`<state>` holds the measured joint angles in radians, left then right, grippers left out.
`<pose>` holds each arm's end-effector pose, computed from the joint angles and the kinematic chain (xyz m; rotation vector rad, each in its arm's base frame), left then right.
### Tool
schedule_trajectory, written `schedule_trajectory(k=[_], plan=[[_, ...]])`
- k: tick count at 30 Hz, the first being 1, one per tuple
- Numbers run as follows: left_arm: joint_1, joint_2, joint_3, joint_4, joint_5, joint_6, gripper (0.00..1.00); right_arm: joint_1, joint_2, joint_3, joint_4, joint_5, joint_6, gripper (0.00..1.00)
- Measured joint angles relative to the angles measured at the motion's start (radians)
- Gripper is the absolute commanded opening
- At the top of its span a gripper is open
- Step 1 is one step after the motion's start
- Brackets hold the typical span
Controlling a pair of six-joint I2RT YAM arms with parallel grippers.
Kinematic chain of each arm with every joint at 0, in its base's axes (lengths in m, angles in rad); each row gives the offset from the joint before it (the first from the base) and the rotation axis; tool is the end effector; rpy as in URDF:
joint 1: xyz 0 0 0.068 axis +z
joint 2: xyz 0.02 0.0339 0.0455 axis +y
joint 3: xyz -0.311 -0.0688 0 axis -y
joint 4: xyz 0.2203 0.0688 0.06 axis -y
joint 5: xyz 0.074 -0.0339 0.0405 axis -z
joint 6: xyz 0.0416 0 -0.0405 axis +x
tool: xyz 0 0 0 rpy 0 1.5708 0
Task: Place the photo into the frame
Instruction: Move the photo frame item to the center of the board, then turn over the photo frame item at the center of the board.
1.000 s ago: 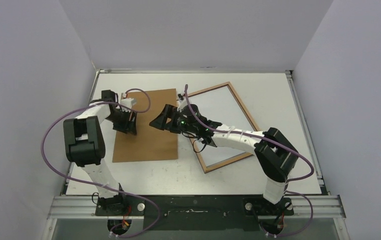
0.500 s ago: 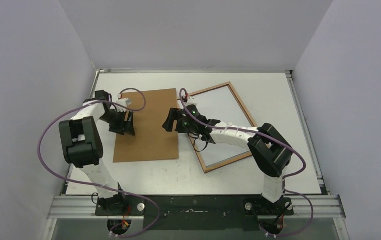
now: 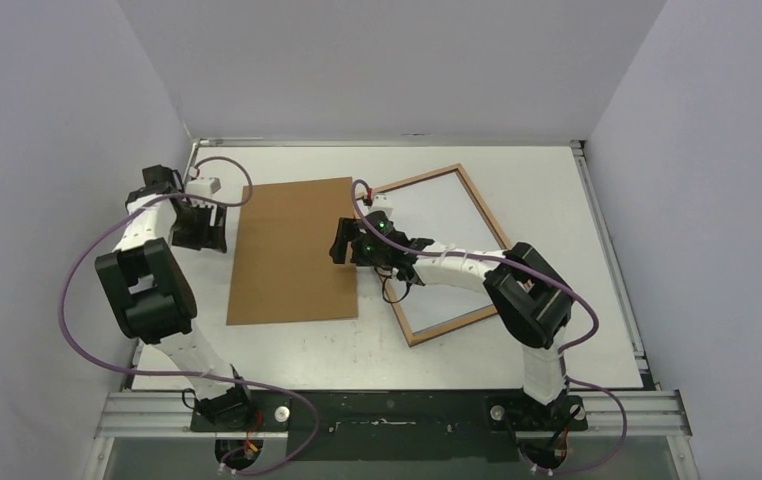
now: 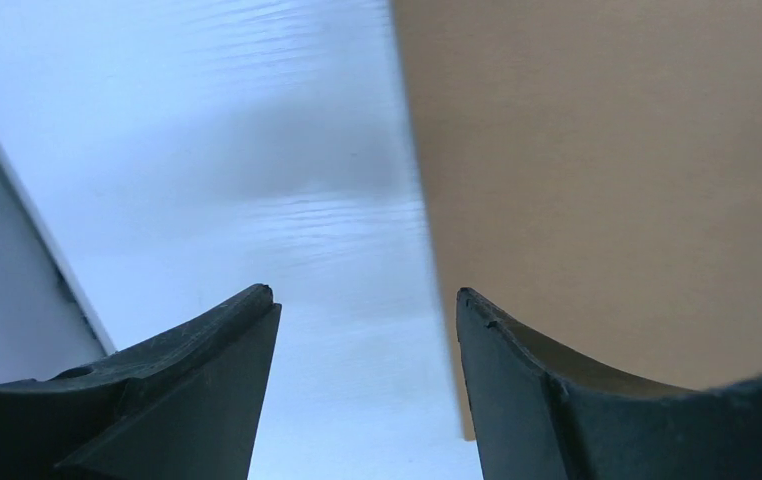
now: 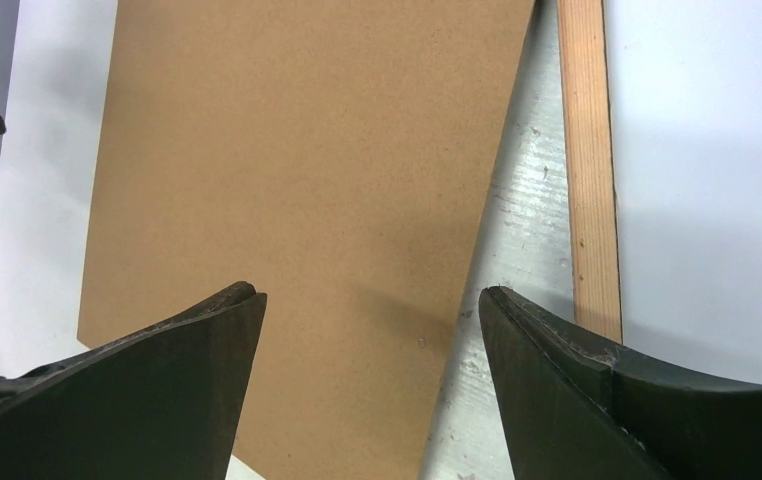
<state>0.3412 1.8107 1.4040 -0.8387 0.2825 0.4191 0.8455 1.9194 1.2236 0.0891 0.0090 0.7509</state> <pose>0.3397 0.1083 0.2756 0.1700 2.7257 -0.1942 0.2847 0.3206 0.2447 -0.1043 2.3191 0.8625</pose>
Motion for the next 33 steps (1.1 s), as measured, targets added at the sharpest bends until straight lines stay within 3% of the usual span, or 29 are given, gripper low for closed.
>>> schedule_trajectory(k=[13,33], plan=[[-0.051,0.12,-0.102,0.257,-0.256,-0.013,0.6,0.026,0.075,0.043,-0.002,0.078,0.001,0.83],[-0.107,0.12,-0.113,0.32,-0.271,-0.02,0.58,0.066,0.138,0.056,0.019,0.167,0.054,0.83]])
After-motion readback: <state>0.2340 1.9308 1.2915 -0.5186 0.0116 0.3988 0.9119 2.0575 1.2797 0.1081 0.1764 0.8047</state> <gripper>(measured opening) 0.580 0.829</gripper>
